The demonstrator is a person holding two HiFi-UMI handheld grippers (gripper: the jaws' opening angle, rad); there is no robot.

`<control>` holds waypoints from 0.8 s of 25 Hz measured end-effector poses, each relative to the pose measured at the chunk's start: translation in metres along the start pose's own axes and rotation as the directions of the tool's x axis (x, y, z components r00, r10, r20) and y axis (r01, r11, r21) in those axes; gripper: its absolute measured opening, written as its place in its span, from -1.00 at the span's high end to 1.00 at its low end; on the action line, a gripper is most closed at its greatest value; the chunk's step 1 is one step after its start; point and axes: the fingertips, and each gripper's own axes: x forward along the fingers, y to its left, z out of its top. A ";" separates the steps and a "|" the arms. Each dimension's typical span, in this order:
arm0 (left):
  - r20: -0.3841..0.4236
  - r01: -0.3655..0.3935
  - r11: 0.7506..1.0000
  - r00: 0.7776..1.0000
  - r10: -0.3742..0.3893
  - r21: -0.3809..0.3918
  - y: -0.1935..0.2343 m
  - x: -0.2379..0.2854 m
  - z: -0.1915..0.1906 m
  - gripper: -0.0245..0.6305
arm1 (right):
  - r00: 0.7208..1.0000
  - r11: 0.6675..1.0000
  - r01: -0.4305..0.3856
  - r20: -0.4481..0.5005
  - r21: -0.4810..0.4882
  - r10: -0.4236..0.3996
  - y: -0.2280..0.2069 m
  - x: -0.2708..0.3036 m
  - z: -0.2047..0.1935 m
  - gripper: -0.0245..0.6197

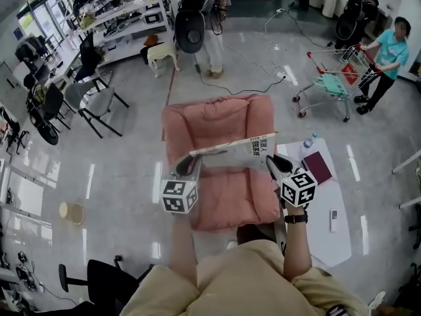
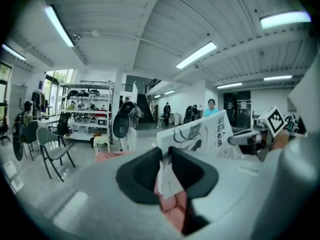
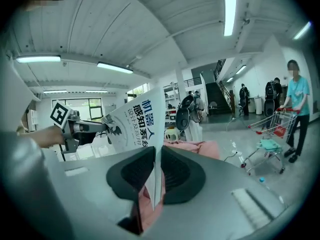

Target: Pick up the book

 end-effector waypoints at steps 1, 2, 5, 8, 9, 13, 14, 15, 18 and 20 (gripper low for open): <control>0.018 0.005 1.000 1.000 -0.006 0.016 -0.006 -0.003 0.012 0.73 | 1.000 1.000 0.015 0.019 0.004 -0.015 -0.001 -0.007 0.009 0.77; 0.036 0.009 0.999 0.999 -0.010 0.031 -0.011 -0.007 0.024 0.73 | 0.999 1.000 0.028 0.037 0.010 -0.029 -0.001 -0.013 0.017 0.77; 0.089 0.017 0.998 0.996 -0.024 0.068 -0.020 -0.022 0.057 0.73 | 0.994 0.998 0.057 0.093 0.026 -0.059 0.005 -0.030 0.043 0.77; 0.135 0.015 0.996 0.990 -0.027 0.091 -0.025 -0.037 0.083 0.73 | 0.986 0.997 0.071 0.147 0.017 -0.072 0.015 -0.045 0.065 0.77; 0.148 0.012 0.995 0.989 -0.026 0.095 -0.027 -0.041 0.090 0.73 | 0.984 0.997 0.073 0.161 0.010 -0.074 0.018 -0.049 0.070 0.77; 0.184 0.001 0.995 0.983 -0.020 0.102 -0.032 -0.056 0.104 0.73 | 0.978 0.997 0.076 0.198 -0.016 -0.071 0.026 -0.060 0.085 0.77; 0.189 -0.001 0.995 0.982 -0.018 0.101 -0.033 -0.059 0.105 0.73 | 0.977 0.997 0.077 0.203 -0.023 -0.070 0.028 -0.062 0.087 0.77; 0.194 -0.004 0.995 0.981 -0.016 0.101 -0.034 -0.062 0.106 0.73 | 0.976 0.997 0.077 0.205 -0.030 -0.069 0.030 -0.063 0.089 0.77; 0.201 -0.013 0.995 0.980 -0.007 0.096 -0.036 -0.069 0.105 0.73 | 0.976 0.996 0.075 0.207 -0.045 -0.064 0.034 -0.068 0.091 0.77; 0.209 -0.018 0.996 0.978 -0.001 0.090 -0.040 -0.073 0.105 0.73 | 0.976 0.996 0.073 0.209 -0.050 -0.061 0.035 -0.072 0.092 0.77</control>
